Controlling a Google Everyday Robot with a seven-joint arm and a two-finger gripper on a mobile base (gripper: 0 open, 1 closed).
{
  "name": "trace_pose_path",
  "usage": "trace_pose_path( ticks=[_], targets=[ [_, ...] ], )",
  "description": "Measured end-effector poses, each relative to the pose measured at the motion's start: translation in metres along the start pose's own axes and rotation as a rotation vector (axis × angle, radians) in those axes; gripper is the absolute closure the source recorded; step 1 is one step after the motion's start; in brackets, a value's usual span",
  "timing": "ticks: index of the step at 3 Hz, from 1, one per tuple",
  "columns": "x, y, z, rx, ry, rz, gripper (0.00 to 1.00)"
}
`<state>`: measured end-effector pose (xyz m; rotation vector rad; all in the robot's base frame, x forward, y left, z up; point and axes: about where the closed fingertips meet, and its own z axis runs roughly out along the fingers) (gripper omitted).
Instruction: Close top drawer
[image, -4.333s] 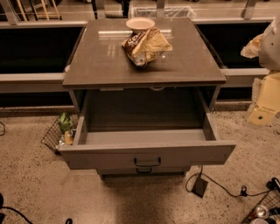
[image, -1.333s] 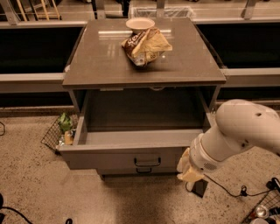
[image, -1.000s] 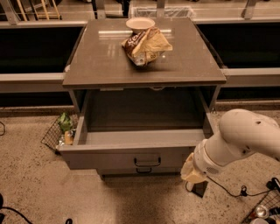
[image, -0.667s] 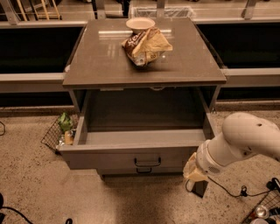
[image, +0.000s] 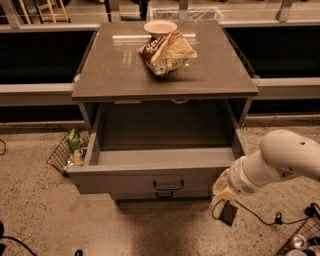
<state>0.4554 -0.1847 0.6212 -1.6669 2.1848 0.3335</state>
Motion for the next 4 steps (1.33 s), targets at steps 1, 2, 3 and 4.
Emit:
trace_pose_path(
  ticks=[1, 2, 3, 4],
  targets=[
    [0.0, -0.001, 0.0003, 0.003, -0.002, 0.0, 0.82],
    [0.0, -0.001, 0.0003, 0.003, -0.002, 0.0, 0.59],
    [0.0, -0.001, 0.0003, 0.003, -0.002, 0.0, 0.28],
    [0.0, -0.001, 0.0003, 0.003, -0.002, 0.0, 0.0]
  ],
)
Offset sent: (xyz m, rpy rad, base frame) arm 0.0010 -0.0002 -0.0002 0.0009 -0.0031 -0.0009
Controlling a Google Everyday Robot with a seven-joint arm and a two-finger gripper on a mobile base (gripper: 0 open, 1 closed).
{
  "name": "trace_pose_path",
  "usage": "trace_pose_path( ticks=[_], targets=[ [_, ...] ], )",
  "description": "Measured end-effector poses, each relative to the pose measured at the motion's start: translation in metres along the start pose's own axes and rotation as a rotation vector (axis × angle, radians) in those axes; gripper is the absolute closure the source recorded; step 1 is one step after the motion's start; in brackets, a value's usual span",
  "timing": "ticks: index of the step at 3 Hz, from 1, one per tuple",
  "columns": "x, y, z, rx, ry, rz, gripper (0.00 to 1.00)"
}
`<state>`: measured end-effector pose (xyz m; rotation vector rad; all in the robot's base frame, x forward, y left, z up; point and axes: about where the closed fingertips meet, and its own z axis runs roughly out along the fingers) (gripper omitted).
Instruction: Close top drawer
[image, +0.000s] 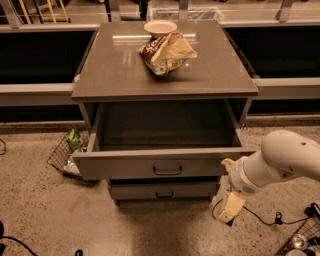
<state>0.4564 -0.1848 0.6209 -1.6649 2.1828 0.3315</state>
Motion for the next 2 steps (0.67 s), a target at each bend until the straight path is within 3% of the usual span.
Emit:
trace_pose_path(
  ticks=[1, 2],
  targets=[
    [-0.001, -0.003, 0.0, -0.004, 0.012, -0.003, 0.0],
    [-0.004, -0.022, -0.005, 0.033, 0.021, -0.047, 0.18]
  ],
)
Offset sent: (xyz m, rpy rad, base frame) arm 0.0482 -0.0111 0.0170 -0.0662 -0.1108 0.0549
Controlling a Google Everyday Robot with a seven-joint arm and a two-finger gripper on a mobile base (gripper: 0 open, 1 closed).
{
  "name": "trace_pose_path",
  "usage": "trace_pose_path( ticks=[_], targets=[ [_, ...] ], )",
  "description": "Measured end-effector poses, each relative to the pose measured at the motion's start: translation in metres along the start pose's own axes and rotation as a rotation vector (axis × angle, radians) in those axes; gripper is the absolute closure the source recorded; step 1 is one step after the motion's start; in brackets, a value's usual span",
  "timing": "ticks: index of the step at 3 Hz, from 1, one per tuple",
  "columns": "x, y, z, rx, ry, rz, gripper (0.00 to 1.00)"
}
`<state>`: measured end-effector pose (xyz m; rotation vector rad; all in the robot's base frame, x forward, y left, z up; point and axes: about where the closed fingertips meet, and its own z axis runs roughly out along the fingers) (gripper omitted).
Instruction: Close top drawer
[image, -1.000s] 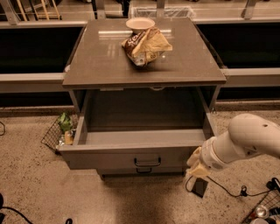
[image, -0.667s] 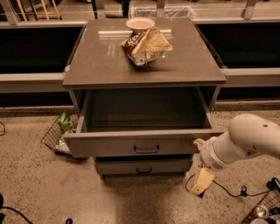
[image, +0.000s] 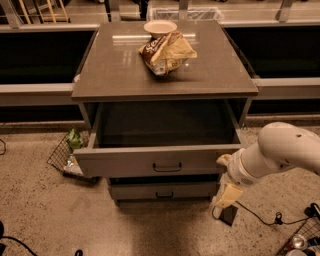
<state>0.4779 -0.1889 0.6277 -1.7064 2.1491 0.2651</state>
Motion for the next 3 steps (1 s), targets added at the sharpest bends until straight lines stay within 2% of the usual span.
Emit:
trace_pose_path(
  ticks=[1, 2, 3],
  targets=[
    [-0.006, -0.039, -0.015, 0.114, 0.01, -0.059, 0.49],
    [-0.008, -0.07, -0.02, 0.184, -0.029, -0.095, 0.72],
    [-0.009, -0.088, -0.018, 0.214, -0.068, -0.118, 0.95]
  ],
)
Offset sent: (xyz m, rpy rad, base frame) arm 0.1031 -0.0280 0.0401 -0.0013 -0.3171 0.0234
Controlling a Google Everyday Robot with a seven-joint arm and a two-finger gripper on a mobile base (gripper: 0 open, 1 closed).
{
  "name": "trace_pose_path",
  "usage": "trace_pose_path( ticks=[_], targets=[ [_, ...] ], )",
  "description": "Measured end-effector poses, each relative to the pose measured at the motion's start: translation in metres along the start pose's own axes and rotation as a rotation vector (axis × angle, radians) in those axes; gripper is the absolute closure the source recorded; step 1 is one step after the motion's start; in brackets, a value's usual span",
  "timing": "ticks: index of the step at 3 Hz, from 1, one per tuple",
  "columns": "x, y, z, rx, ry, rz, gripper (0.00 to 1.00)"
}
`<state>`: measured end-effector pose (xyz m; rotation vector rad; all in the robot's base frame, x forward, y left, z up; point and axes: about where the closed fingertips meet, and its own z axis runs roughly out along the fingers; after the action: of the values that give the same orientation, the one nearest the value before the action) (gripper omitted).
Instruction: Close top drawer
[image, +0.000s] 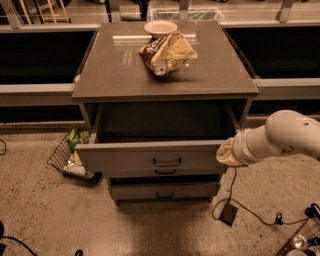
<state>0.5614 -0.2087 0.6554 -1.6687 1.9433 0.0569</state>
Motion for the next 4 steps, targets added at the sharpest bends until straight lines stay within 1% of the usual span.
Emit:
trace_pose_path(
  ticks=[1, 2, 3, 4],
  targets=[
    [0.004, -0.018, 0.013, 0.014, -0.046, -0.014, 1.0],
    [0.003, -0.041, 0.029, 0.014, -0.11, -0.038, 1.0],
    [-0.002, -0.059, 0.04, -0.004, -0.165, -0.052, 0.83],
    [-0.006, -0.066, 0.044, -0.02, -0.197, -0.066, 0.61]
  ],
)
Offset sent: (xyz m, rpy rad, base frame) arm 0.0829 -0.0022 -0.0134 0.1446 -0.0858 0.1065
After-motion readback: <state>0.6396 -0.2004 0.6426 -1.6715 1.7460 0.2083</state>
